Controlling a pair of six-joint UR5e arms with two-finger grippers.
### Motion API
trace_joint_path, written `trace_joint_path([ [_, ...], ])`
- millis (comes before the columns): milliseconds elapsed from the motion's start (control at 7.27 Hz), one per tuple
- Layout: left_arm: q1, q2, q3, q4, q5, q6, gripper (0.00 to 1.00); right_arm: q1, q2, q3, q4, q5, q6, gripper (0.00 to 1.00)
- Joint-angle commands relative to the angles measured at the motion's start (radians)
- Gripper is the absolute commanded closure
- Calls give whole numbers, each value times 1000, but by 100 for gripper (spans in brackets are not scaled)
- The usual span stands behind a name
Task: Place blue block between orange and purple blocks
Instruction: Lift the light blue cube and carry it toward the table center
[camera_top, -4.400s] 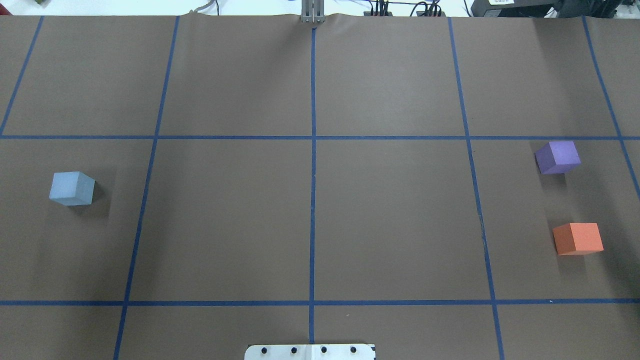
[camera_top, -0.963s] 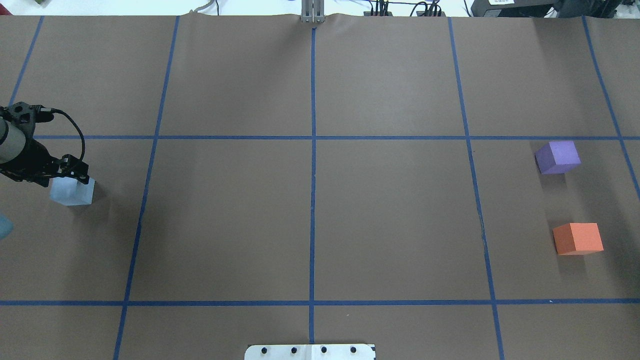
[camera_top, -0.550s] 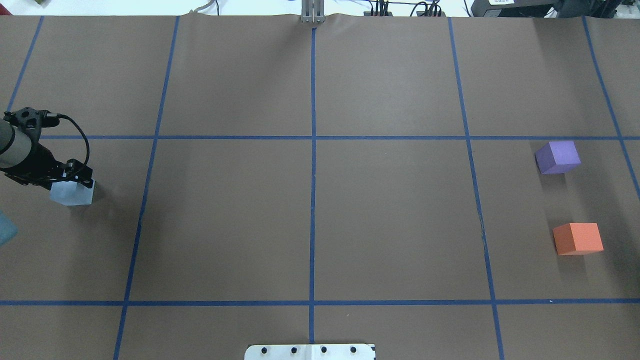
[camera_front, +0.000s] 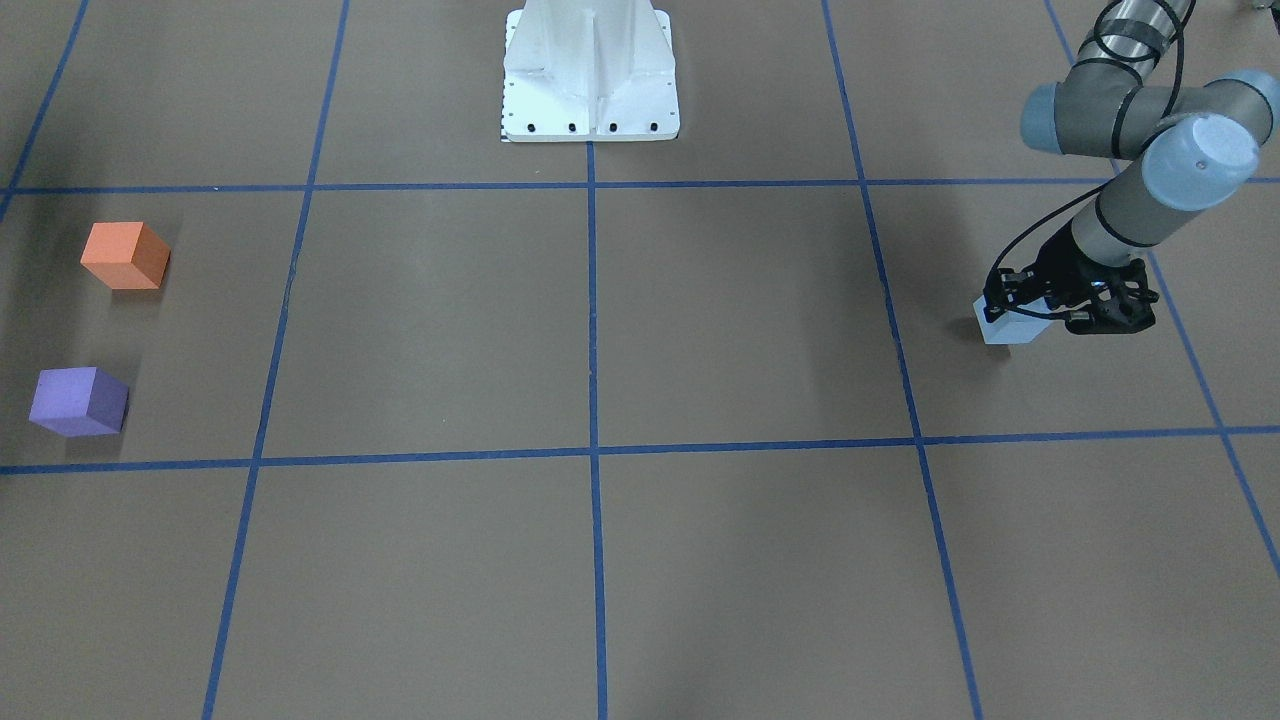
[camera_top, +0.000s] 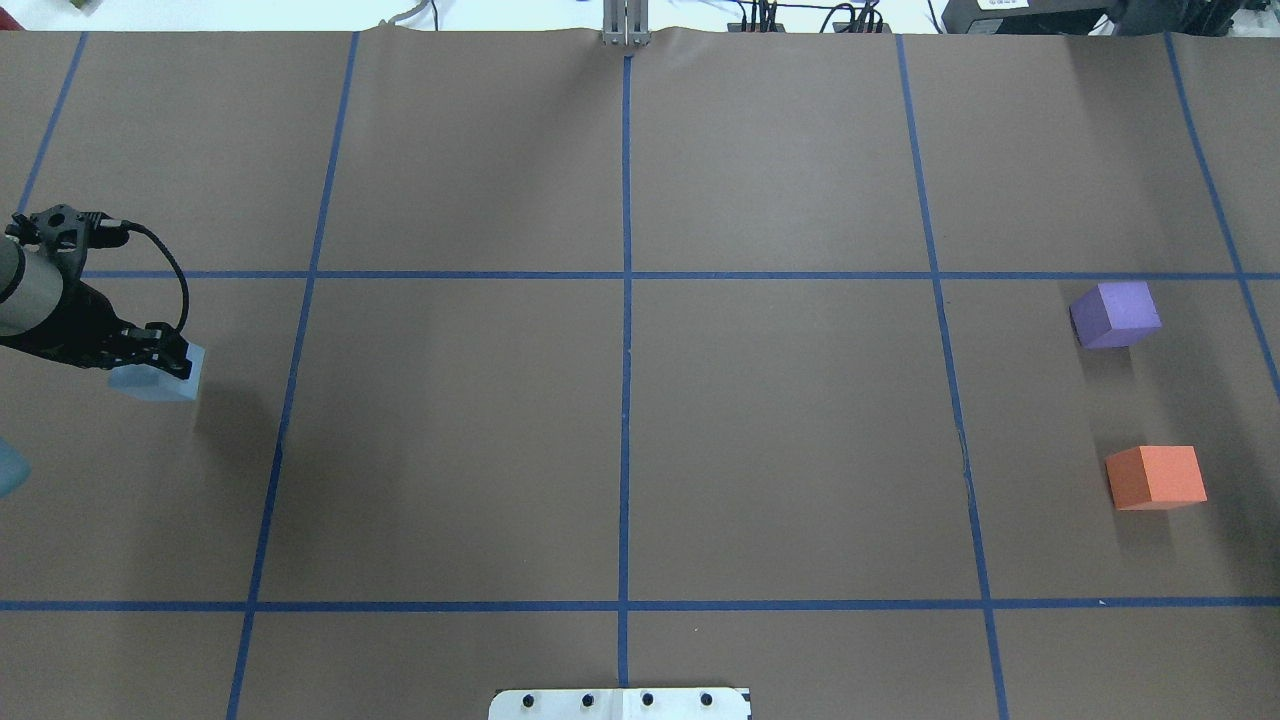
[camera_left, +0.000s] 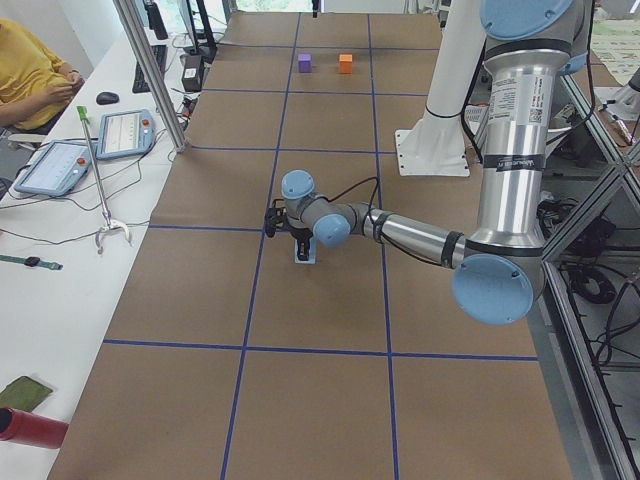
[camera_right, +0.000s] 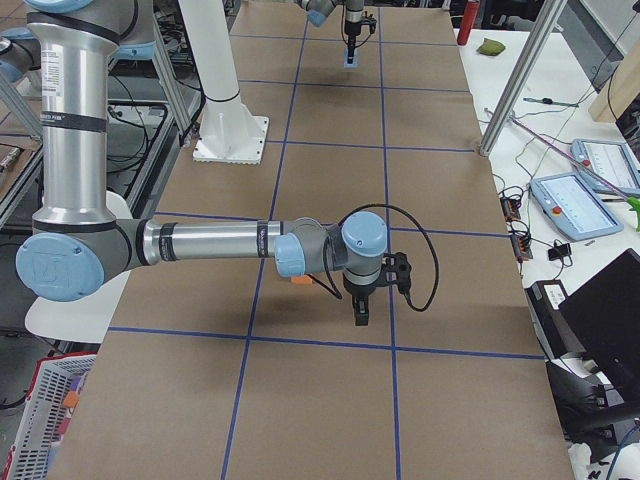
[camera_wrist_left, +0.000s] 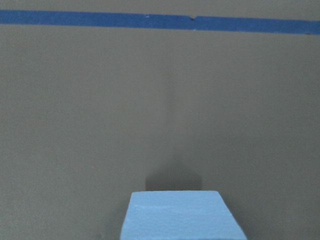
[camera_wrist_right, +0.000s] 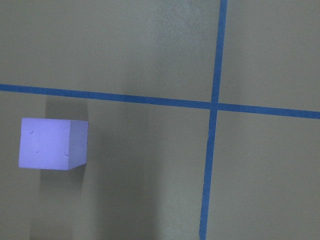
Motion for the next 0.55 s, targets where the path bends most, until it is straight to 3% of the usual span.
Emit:
trace_joint_path([
  [0, 43, -226, -126, 365, 60, -9, 100, -2, 4, -7, 0, 7, 2, 0],
  [275, 178, -498, -122, 617, 89, -103, 100, -4, 7, -7, 0, 21, 5, 0],
  [412, 279, -596, -79, 632, 102, -156, 100, -7, 7, -5, 0, 21, 5, 0],
])
